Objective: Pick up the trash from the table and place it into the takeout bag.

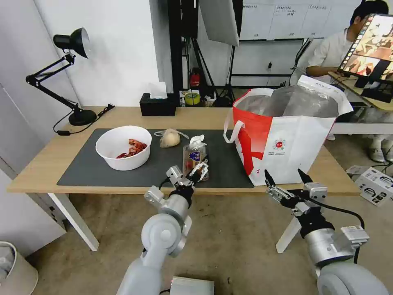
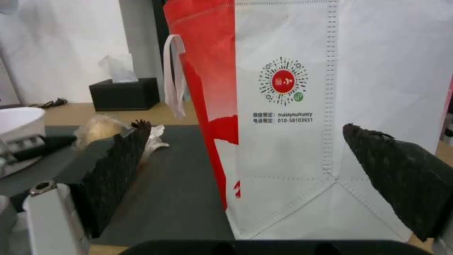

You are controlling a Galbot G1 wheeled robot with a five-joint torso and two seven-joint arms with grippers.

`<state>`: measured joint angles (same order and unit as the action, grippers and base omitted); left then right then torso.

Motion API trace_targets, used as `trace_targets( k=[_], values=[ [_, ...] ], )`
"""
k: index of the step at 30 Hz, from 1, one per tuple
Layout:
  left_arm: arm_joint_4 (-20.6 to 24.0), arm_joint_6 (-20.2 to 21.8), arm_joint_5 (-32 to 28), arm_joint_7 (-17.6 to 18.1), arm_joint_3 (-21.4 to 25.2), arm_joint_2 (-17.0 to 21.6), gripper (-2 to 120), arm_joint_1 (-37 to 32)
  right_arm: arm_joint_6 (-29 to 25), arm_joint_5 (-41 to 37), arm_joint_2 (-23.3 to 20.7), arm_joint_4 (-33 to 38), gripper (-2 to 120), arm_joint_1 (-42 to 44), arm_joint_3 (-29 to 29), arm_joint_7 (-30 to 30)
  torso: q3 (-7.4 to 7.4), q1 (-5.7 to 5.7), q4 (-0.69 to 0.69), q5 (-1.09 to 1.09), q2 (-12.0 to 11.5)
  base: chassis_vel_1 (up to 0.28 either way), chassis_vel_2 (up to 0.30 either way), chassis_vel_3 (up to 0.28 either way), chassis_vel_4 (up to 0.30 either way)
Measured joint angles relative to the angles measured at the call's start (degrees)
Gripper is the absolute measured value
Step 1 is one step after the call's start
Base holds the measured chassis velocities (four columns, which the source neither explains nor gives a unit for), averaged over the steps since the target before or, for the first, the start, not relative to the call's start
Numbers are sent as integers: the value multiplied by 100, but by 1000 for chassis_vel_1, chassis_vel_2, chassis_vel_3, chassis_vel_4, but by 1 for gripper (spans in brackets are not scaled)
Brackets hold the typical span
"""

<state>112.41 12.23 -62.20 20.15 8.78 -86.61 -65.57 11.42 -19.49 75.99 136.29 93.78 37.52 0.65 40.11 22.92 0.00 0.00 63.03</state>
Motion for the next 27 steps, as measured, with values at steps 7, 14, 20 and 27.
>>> trace_targets(
  k=[7, 14, 20, 27],
  values=[
    [-169, -19, 45, -20, 20, 12, 49, 56, 1, -49, -71, -97, 100, -94, -26, -19, 0, 0, 0, 0, 0, 0, 0, 0, 0],
    [-256, -37, 165, -40, 31, 46, 25, 97, 60, -369, -238, -235, 100, -296, -134, -109, 0, 0, 0, 0, 0, 0, 0, 0, 0],
    [-337, -45, 229, -43, 46, 75, 1, 126, 376, -1455, -583, -321, 100, -710, -400, -395, 0, 0, 0, 0, 0, 0, 0, 0, 0],
    [-387, -53, 309, -46, 62, 73, 0, 130, 620, -2730, -1016, -526, 100, -1311, -772, -739, 0, 1, 1, -1, -1, 0, 0, 0, 0]
  ],
)
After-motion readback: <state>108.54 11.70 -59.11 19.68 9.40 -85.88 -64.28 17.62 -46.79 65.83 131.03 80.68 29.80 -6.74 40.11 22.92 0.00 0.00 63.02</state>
